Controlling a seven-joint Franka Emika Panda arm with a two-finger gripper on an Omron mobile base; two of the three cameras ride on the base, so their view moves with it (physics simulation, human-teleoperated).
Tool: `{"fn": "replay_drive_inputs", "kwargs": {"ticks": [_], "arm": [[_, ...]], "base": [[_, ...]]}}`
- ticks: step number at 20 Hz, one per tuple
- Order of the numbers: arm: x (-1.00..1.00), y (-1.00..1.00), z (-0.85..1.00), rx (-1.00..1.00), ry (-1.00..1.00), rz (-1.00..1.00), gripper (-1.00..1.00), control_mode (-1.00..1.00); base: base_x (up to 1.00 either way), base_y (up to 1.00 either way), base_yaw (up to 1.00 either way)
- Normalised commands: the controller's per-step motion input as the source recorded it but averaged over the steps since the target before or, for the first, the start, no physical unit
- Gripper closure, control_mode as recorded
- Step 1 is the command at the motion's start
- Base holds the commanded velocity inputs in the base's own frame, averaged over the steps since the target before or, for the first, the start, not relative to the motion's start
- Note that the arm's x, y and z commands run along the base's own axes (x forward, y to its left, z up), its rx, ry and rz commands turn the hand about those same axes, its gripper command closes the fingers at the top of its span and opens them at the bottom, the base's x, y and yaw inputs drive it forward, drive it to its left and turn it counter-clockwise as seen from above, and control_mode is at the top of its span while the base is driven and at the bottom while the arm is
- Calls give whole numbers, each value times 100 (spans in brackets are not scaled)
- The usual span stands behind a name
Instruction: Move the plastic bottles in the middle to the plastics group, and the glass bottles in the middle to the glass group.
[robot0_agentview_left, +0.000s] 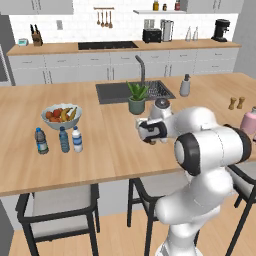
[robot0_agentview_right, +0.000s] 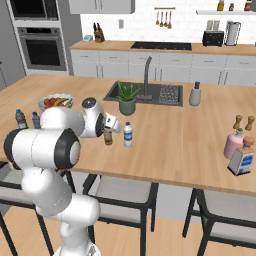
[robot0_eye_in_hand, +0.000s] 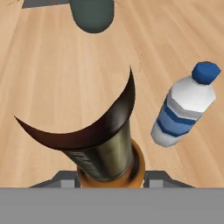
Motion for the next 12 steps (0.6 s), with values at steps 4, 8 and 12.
{"fn": "replay_drive_inputs", "kwargs": {"ticks": [4, 8, 12], "arm": [[-99, -23, 51, 0, 2, 1, 100, -100], [-72, -81, 61, 0, 11, 0, 100, -100], [-13, -100, 49, 0, 14, 0, 100, -100]], "base": [[0, 0, 0], [0, 0, 0], [0, 0, 0]]}}
